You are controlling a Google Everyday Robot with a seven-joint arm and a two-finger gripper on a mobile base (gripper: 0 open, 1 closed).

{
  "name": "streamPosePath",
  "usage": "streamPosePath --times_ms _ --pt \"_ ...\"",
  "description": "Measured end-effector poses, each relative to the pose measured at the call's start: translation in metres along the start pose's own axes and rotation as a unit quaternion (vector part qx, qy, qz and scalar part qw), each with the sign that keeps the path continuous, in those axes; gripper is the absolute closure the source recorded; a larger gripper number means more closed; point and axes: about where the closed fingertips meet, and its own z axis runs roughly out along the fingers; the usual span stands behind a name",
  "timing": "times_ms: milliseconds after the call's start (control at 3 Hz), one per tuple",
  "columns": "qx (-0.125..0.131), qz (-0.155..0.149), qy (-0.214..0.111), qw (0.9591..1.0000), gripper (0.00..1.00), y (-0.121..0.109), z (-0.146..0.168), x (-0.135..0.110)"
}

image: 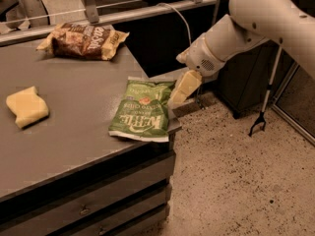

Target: Pick green jalapeno chip bag

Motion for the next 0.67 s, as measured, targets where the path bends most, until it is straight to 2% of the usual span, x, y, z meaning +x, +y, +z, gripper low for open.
streamPosePath --times_ms 333,667 --pt "-0.010 0.023 -0.021 0.9995 0.00 -0.001 0.023 -0.006" --pt "-0.030 0.053 -0.039 0.9974 0.15 0.004 0.040 -0.011"
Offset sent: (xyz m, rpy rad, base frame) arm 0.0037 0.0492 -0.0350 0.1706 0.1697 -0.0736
